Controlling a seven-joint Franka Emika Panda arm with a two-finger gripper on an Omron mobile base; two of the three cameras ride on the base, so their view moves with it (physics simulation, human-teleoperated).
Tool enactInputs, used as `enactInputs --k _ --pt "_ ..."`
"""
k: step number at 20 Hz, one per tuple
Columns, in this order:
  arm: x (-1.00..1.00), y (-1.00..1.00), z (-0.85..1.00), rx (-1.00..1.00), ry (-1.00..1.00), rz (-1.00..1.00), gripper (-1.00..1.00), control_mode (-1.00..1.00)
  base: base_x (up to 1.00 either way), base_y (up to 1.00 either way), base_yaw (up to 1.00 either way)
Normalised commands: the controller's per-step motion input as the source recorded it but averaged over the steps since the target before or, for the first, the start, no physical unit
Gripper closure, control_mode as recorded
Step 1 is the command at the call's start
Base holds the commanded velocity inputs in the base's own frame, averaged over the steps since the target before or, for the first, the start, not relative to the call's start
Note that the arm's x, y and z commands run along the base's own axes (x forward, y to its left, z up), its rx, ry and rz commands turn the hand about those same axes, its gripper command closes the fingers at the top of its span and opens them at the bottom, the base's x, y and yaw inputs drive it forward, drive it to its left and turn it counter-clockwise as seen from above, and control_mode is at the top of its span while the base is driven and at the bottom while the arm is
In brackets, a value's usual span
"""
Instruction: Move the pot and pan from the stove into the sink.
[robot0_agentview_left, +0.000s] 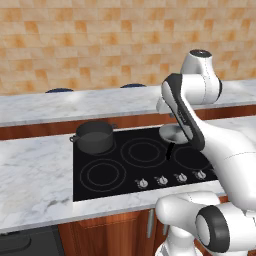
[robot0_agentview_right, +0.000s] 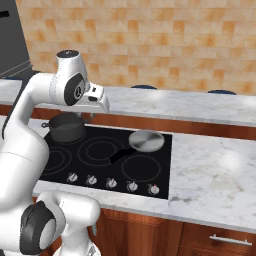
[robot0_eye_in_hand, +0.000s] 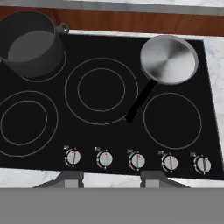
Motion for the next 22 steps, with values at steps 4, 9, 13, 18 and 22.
enactInputs --k 4,9,13,18,22 --pt "0.00 -0.12 -0.06 0.00 0.00 0.00 -1.00 -1.00 0.00 0.00 0.00" --pt "0.02 -0.10 -0.12 0.00 0.00 -0.12 -1.00 -1.00 0.00 0.00 0.00" --pt "0.13 -0.06 -0.19 0.00 0.00 -0.22 -1.00 -1.00 0.00 0.00 0.00" --pt "0.23 -0.06 -0.28 0.01 0.00 -0.15 -1.00 -1.00 0.00 0.00 0.00" --pt "0.24 -0.10 -0.36 0.01 0.00 -0.09 -1.00 -1.00 0.00 0.00 0.00"
